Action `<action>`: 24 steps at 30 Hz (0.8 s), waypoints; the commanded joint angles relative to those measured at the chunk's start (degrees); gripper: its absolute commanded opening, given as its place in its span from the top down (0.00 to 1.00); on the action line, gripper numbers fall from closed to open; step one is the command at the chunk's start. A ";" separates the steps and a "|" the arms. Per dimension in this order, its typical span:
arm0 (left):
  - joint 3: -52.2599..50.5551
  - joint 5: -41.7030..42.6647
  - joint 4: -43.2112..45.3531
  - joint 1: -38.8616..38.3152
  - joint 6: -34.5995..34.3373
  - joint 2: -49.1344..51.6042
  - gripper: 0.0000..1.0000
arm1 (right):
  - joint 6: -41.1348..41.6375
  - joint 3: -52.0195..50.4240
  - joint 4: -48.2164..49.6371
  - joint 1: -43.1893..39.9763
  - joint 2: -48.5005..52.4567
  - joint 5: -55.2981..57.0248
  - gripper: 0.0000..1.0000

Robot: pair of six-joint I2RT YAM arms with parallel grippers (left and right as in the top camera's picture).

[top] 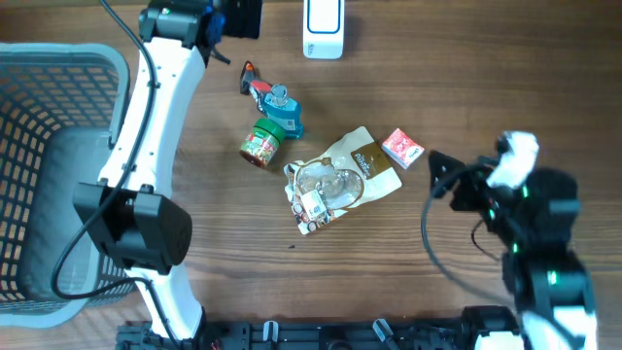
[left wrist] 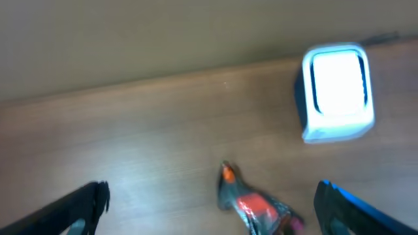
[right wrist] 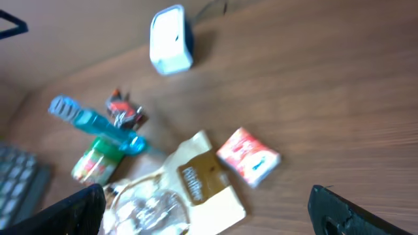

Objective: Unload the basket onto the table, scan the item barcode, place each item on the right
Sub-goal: 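Raise the right gripper toward the package held by the left gripper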

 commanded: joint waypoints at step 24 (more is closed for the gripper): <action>-11.17 9.03 1.07 -0.81 -59.67 11.58 0.00 | -2.36 2.64 0.35 0.24 24.52 -25.07 0.01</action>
